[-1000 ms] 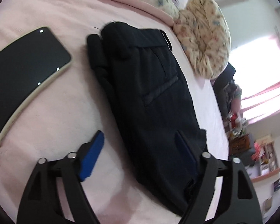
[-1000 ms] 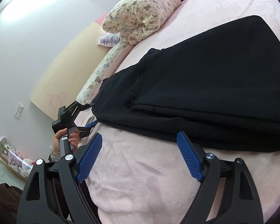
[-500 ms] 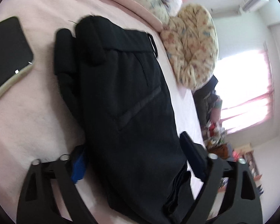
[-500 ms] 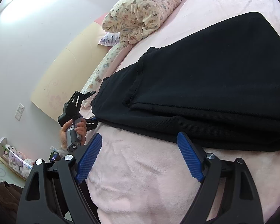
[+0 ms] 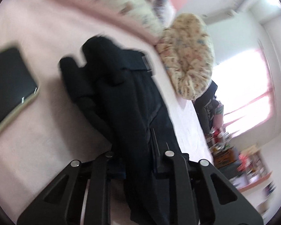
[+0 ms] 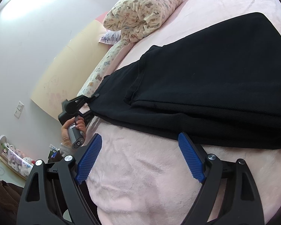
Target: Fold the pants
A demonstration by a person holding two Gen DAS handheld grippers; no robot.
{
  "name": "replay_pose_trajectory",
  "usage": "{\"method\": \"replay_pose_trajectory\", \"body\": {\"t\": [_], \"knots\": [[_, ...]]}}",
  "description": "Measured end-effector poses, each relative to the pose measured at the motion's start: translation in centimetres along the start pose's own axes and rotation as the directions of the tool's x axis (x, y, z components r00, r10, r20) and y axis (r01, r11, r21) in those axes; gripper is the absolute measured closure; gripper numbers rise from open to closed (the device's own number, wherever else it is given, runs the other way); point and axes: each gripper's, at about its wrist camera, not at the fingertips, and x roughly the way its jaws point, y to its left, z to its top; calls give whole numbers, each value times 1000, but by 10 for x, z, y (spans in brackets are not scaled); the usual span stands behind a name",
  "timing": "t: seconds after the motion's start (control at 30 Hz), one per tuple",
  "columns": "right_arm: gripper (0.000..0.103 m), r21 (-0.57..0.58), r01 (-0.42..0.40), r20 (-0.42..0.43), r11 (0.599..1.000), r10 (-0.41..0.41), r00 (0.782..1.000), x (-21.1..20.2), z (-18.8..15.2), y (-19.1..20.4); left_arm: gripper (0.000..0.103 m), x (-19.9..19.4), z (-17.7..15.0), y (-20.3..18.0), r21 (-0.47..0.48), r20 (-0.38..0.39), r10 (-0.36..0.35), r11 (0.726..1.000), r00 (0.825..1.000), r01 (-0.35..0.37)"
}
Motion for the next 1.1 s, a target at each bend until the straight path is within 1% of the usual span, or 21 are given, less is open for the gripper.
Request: {"method": "replay_pose_trajectory", "body": {"t": [0.03, 0.1, 0.17, 0.27, 0.33, 0.37, 0.43, 0.53, 0.57, 0.63, 0.77, 0.8, 0.83, 0.87, 0.9, 0.97, 1.0, 1.07, 1.1], "knots": [[17, 3, -2, 0, 1000, 2, 1000, 0, 0, 0, 86, -4, -2, -10, 45, 20, 5, 999, 1000, -6], [17, 10, -10, 0, 1000, 10, 1000, 0, 1, 1, 86, -12, -5, -22, 92, 45, -8, 996, 999, 4], [17, 18, -23, 7, 1000, 23, 1000, -4, 2, 3, 86, -16, -8, -29, 116, 49, -9, 993, 999, 3], [17, 15, -53, 37, 998, 53, 998, -14, 4, 8, 86, -13, -1, -38, 147, 12, 21, 989, 1000, -22], [17, 15, -71, 60, 997, 70, 996, -23, 6, 10, 86, -9, 10, -51, 185, -28, 51, 982, 998, -45], [17, 17, -77, 68, 997, 76, 995, -26, 7, 10, 87, -8, 14, -63, 227, -44, 79, 972, 996, -67], [17, 22, -85, 85, 996, 83, 993, -32, 9, 11, 87, -6, 17, -84, 291, -53, 111, 952, 992, -91], [17, 42, -96, 128, 995, 90, 988, -45, 12, 10, 87, -6, 13, -120, 387, -33, 142, 914, 989, -119], [17, 50, -100, 147, 994, 92, 985, -51, 13, 10, 87, -6, 8, -139, 441, -17, 155, 888, 988, -132], [17, 57, -108, 181, 993, 96, 979, -62, 15, 10, 87, -7, -3, -163, 509, 1, 165, 849, 986, -143], [17, 74, -124, 257, 989, 101, 961, -87, 21, 6, 87, -9, -36, -222, 674, 40, 166, 723, 985, -149], [17, 82, -128, 273, 988, 101, 957, -91, 23, 5, 87, -10, -49, -240, 722, 44, 155, 678, 987, -139], [17, 89, -131, 291, 987, 100, 951, -97, 24, 3, 87, -11, -62, -254, 756, 44, 144, 642, 989, -128], [17, 99, -136, 318, 986, 98, 943, -106, 26, 0, 87, -12, -80, -273, 799, 36, 125, 592, 992, -103], [17, 107, -138, 338, 985, 95, 936, -113, 27, -2, 87, -12, -94, -284, 824, 24, 110, 560, 994, -82], [17, 128, -119, 396, 985, 60, 917, -131, 28, -7, 87, -13, -128, -306, 870, -20, 80, 493, 997, -22], [17, 131, -102, 420, 986, 38, 907, -139, 29, -8, 87, -12, -154, -319, 891, -61, 65, 452, 996, 25], [17, 140, -65, 477, 988, -10, 879, -158, 29, -10, 87, -8, -187, -328, 911, -110, 62, 406, 992, 76], [17, 146, -61, 499, 987, -20, 866, -166, 28, -11, 87, -2, -210, -330, 921, -142, 70, 376, 987, 105]]}}
